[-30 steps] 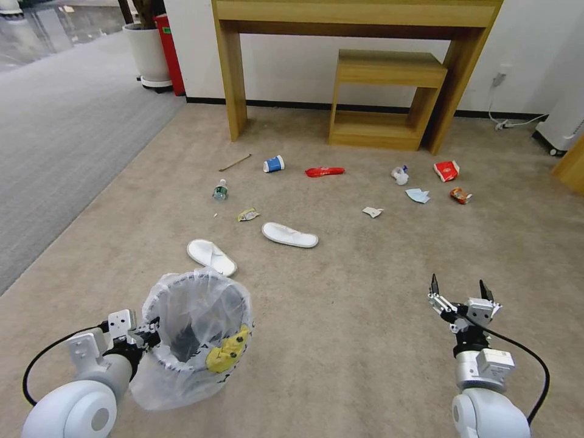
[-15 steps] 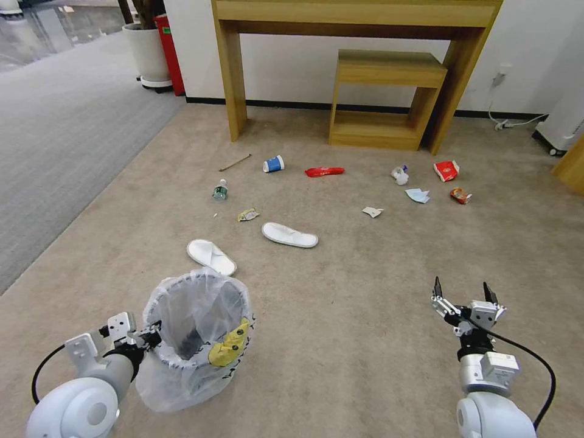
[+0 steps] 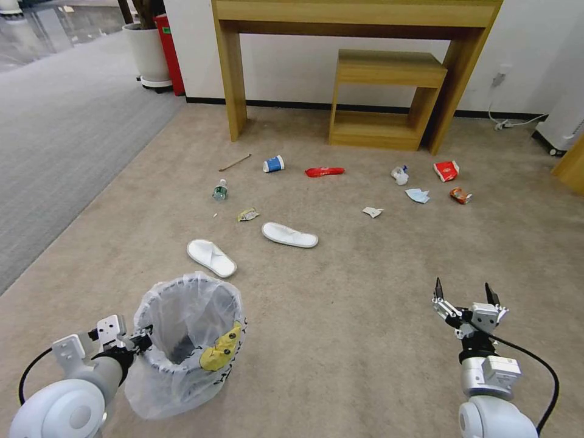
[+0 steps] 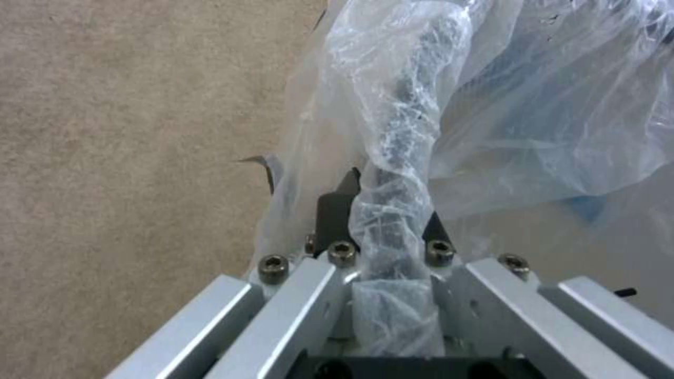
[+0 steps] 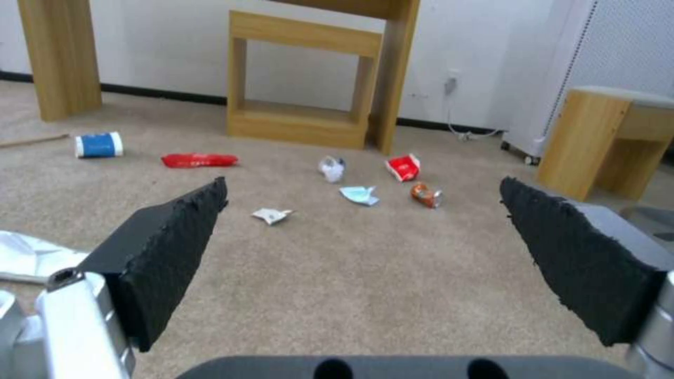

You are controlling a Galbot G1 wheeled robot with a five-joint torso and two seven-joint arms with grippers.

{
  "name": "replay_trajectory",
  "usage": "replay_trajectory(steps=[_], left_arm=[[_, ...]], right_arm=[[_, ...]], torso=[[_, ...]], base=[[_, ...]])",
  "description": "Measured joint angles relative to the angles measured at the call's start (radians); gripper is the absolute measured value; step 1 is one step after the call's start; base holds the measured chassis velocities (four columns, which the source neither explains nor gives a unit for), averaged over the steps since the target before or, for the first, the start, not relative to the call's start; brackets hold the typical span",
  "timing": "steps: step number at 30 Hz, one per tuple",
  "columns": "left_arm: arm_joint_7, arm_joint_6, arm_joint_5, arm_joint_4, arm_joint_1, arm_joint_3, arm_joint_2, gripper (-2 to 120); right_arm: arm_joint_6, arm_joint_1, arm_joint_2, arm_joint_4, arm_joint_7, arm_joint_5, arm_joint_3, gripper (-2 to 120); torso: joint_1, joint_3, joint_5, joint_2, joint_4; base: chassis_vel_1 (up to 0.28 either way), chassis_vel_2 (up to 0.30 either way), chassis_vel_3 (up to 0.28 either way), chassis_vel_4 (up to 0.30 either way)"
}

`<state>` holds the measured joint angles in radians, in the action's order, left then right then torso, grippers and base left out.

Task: Pick up the trash bin and place the garbage on the floor into it.

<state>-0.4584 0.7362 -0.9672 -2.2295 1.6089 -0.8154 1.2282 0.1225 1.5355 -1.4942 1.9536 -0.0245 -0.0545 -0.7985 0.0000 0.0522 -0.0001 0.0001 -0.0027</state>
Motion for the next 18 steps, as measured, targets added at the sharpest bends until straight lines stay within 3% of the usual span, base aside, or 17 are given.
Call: replay_trajectory(steps=[10, 18], left_arm=[[0.004, 0.000, 0.010, -0.008, 0.001, 0.000, 0.003, 1], [0.009, -0.001, 0.023, -0.007, -0.001, 0.003, 0.008, 1]], right_arm=[[-0.011, -0.007, -0.002, 0.001, -0.002, -0.001, 0.003, 100], [-0.010, -0.006, -0.006, 0.000, 0.003, -0.001, 0.003, 100]], torso=[[0.000, 0.000, 0.0002, 0.000, -0.0001], [0.000, 0.000, 0.0001, 0.000, -0.0001]], base=[[0.011, 0.016, -0.017, -0.010], [0.165, 0.144, -0.160, -0.153]])
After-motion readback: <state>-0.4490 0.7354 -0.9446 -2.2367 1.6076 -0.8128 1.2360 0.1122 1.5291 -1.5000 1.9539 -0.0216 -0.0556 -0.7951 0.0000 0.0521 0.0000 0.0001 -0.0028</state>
